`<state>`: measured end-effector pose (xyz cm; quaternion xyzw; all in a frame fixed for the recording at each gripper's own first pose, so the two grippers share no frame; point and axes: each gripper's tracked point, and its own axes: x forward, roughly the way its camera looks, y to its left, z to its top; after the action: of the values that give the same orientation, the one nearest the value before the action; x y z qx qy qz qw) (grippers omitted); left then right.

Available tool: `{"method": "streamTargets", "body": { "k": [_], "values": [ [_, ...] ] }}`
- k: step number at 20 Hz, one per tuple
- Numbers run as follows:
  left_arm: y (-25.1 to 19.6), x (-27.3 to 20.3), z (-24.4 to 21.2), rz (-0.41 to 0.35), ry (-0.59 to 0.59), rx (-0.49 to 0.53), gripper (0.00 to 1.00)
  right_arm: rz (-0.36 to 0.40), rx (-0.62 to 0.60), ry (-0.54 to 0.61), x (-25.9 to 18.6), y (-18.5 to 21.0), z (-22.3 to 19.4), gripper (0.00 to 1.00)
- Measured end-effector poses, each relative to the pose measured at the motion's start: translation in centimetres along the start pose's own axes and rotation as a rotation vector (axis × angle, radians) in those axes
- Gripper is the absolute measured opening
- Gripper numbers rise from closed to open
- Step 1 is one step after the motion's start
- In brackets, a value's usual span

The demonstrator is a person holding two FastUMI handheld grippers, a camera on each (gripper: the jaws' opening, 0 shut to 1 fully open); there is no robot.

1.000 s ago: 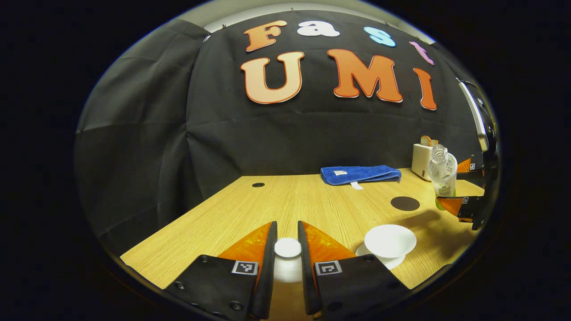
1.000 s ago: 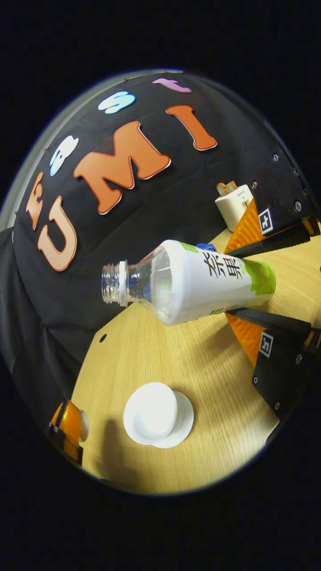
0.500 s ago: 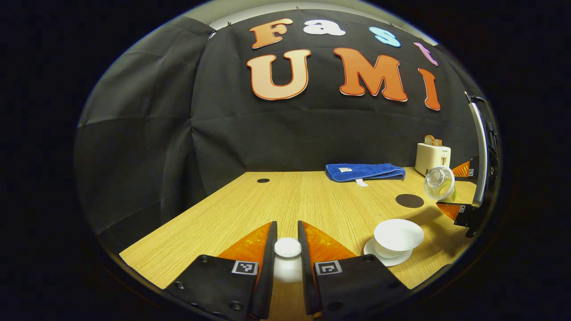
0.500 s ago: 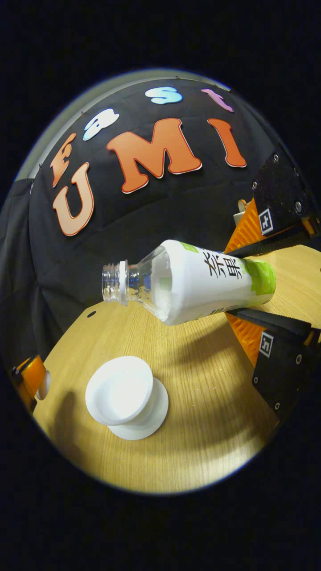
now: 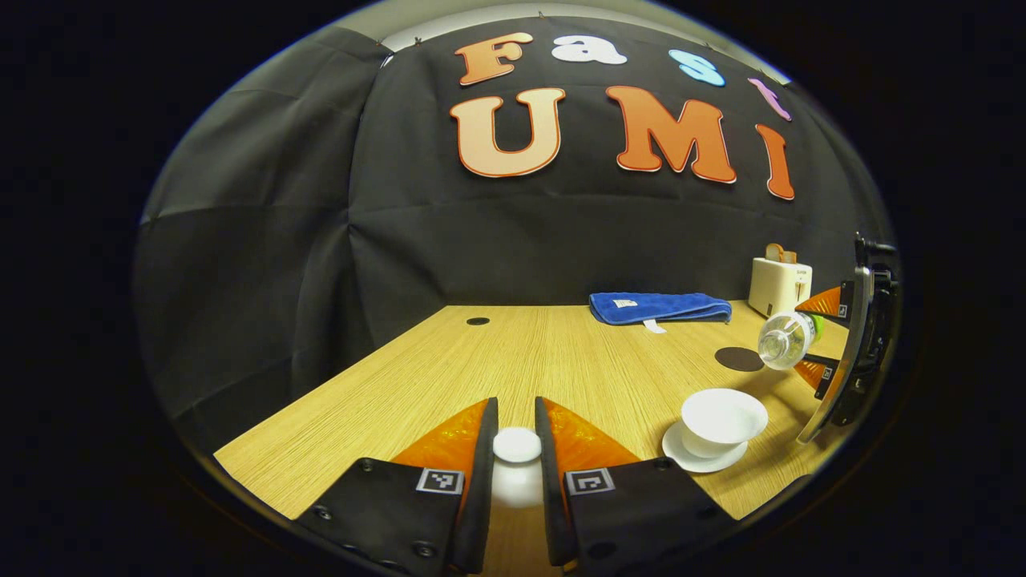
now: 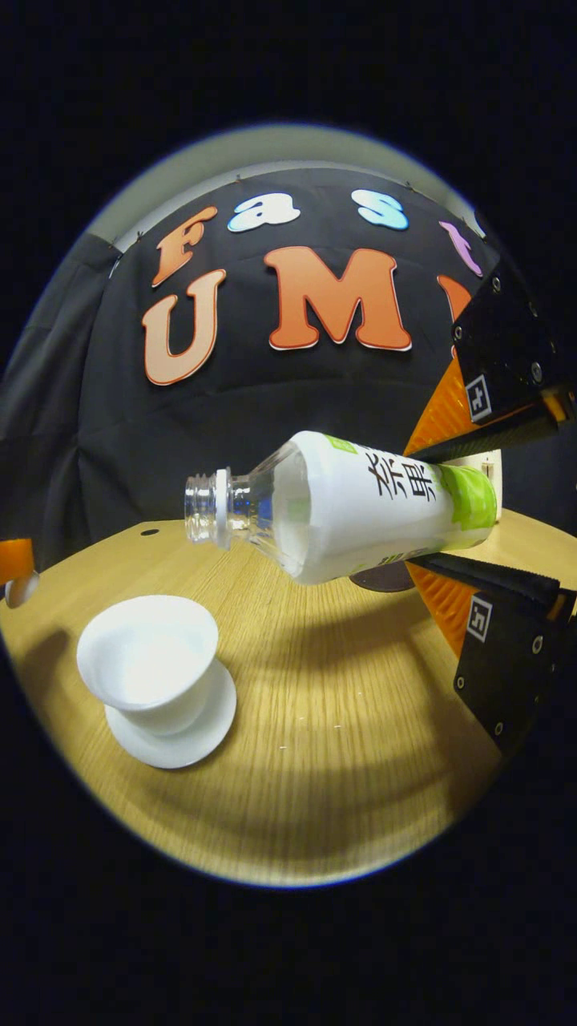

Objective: Open the teacup lid with one hand, grasp the water bottle and pour water into the teacup with the other hand; after pouring, place the water bottle on the coaster and then close the teacup lid.

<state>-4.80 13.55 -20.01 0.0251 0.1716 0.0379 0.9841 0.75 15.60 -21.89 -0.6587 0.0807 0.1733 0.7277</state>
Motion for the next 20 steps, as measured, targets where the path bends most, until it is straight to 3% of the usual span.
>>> {"method": "streamTargets", "body": {
  "k": [9,20],
  "values": [
    [0.8,-0.5,-0.3,0.01,0.006,-0.005,0.32,-0.081,-0.179,-0.053,0.3,-2.1,1.4,0.64],
    [1.2,-0.8,-0.5,0.012,0.007,0.0,0.33,-0.184,-0.299,-0.099,0.3,-5.1,2.7,0.64]
  ]
}}
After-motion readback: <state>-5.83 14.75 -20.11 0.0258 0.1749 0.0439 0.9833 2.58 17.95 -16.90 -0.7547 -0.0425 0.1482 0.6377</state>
